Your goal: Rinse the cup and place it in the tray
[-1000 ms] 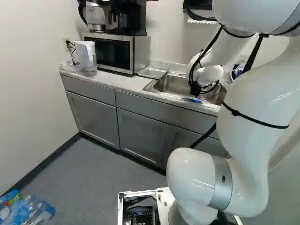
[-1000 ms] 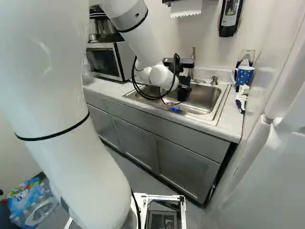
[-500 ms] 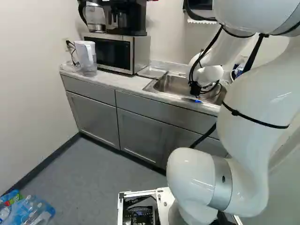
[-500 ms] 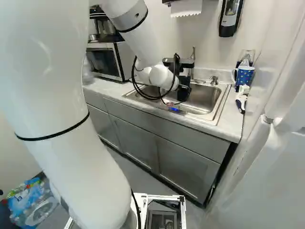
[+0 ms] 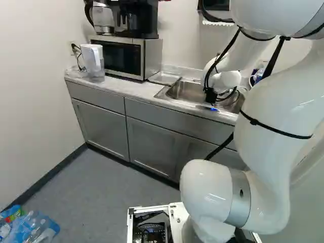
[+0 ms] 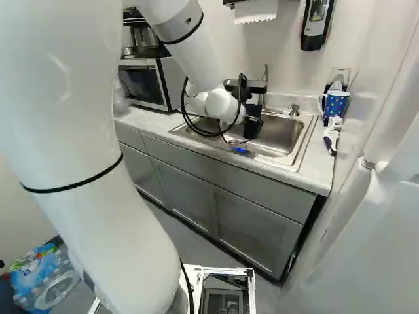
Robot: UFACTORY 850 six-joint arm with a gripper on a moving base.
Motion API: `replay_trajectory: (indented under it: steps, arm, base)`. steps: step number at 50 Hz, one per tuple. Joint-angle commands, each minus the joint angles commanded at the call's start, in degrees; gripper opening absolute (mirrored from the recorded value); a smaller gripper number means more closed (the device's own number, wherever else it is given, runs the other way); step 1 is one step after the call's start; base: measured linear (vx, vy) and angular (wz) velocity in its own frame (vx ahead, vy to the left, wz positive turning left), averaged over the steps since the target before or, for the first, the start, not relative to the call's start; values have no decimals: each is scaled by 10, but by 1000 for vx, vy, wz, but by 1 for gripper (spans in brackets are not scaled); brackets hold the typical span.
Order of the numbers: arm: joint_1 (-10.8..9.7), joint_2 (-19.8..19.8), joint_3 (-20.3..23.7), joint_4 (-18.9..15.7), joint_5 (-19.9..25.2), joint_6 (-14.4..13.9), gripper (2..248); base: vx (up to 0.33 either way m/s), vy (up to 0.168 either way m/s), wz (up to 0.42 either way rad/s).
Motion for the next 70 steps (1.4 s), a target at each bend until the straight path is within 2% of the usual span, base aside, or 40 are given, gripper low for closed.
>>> replay_trajectory:
  steps: [70]
  arm:
    - [0,0,0,0,0,0,121]
  base:
    - [0,0,0]
